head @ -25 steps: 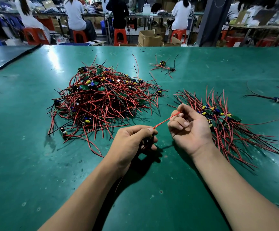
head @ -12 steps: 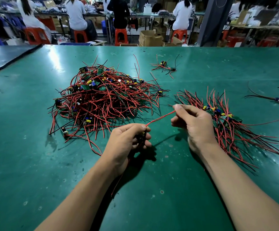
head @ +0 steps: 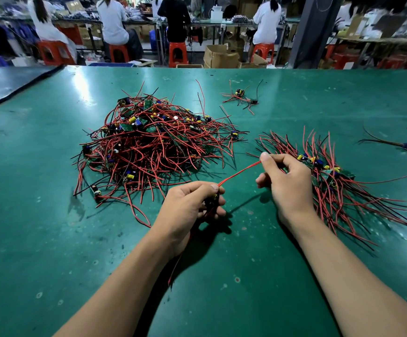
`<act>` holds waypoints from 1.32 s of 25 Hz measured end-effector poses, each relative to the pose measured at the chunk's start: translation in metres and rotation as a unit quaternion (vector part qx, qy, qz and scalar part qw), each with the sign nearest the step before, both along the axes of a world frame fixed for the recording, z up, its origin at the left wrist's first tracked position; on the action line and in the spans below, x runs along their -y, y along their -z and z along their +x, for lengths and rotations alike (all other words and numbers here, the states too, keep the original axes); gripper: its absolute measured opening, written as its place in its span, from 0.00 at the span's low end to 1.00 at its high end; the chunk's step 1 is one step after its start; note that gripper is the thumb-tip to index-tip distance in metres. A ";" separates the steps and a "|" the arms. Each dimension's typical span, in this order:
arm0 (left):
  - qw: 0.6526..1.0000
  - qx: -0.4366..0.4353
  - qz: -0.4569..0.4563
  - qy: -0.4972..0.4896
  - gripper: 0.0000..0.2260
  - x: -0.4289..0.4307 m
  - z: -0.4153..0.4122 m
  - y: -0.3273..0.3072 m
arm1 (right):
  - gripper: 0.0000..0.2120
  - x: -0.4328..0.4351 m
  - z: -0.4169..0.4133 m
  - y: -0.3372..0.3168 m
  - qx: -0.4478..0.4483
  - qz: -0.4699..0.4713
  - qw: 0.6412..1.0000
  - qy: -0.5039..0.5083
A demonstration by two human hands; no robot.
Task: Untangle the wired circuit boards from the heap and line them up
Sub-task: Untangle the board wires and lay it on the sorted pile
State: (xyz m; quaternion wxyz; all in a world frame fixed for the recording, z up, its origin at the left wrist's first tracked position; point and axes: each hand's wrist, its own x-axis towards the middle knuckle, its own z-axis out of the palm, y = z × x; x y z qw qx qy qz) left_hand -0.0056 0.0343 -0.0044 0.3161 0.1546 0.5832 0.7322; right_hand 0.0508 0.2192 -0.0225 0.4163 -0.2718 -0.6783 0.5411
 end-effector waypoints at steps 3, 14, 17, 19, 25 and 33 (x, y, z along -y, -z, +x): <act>1.000 0.000 -0.002 0.007 0.07 -0.001 0.000 0.000 | 0.11 0.000 -0.002 -0.012 -0.096 -0.347 0.927 -0.105; 1.000 0.013 0.004 0.003 0.07 -0.001 -0.001 0.000 | 0.09 0.001 0.001 -0.020 -0.148 -0.489 0.837 -0.197; 1.000 0.013 0.002 0.001 0.07 -0.002 -0.001 0.001 | 0.08 0.002 0.001 -0.018 -0.118 -0.420 0.886 -0.156; 1.000 0.006 -0.001 0.003 0.07 -0.002 -0.001 0.001 | 0.09 0.002 0.001 -0.017 -0.110 -0.404 0.895 -0.155; 1.000 -0.006 -0.007 0.013 0.07 -0.002 0.000 0.001 | 0.15 0.008 0.002 -0.016 -0.060 -0.392 0.892 -0.217; 1.000 0.004 -0.005 0.011 0.06 -0.002 0.000 0.000 | 0.11 0.019 0.009 -0.011 0.044 -0.342 0.848 -0.403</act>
